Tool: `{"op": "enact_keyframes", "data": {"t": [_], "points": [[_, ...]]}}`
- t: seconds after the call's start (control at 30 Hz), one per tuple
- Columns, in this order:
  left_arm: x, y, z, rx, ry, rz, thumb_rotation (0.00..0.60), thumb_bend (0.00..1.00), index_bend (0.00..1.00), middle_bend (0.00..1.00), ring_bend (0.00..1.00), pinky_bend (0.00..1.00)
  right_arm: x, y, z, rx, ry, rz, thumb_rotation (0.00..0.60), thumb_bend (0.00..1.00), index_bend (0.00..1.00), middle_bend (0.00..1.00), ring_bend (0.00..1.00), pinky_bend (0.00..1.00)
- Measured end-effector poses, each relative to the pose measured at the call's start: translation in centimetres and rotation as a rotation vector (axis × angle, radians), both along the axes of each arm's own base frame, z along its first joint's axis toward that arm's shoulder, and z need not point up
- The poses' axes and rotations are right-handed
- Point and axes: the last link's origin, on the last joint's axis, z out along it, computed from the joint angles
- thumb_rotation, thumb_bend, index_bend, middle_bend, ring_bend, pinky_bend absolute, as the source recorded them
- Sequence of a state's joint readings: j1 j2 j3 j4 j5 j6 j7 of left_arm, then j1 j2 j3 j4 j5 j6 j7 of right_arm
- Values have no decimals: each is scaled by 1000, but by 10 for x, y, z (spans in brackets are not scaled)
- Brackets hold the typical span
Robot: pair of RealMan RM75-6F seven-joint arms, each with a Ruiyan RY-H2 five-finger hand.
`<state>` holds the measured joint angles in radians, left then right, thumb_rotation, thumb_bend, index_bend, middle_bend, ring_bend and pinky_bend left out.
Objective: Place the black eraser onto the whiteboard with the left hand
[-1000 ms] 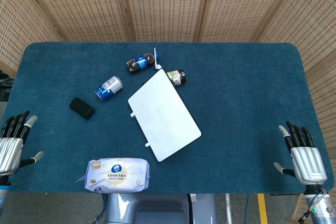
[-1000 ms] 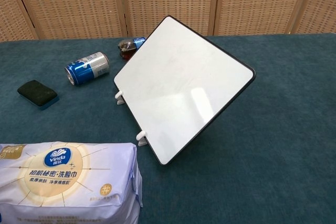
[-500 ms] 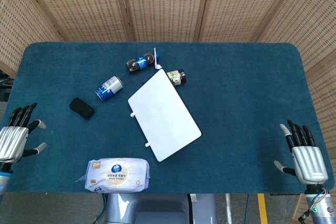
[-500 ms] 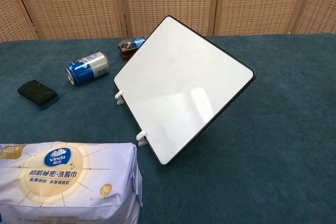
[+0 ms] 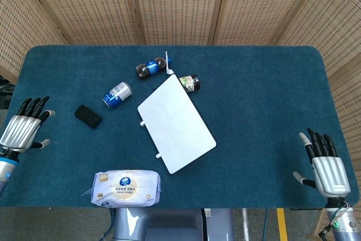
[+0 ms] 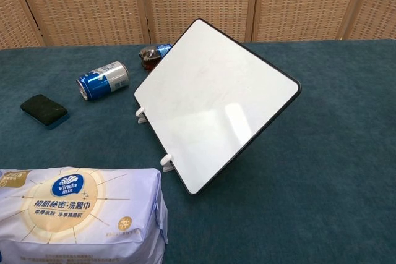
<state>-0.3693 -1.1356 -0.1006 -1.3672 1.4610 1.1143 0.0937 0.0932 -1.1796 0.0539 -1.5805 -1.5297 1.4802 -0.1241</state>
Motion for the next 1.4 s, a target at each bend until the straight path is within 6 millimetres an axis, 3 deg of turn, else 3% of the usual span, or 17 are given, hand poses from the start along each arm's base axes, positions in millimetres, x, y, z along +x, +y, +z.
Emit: {"op": "enact_keyframes", "data": {"t": [0.33, 0.63, 1.4], "points": [[-9, 29, -24, -78, 42, 23, 600, 175, 257, 0, 0, 0, -3, -4, -5, 6, 13, -13, 600, 53, 0, 0, 0, 0], [-5, 64, -35, -107, 86, 0, 600, 184, 279, 0, 0, 0, -6, -7, -3, -12, 10, -21, 600, 51, 0, 0, 0, 0], [4, 117, -66, -210, 148, -19, 600, 196, 280, 0, 0, 0, -22, -22, -11, -12, 43, -97, 600, 53, 0, 0, 0, 0]]}}
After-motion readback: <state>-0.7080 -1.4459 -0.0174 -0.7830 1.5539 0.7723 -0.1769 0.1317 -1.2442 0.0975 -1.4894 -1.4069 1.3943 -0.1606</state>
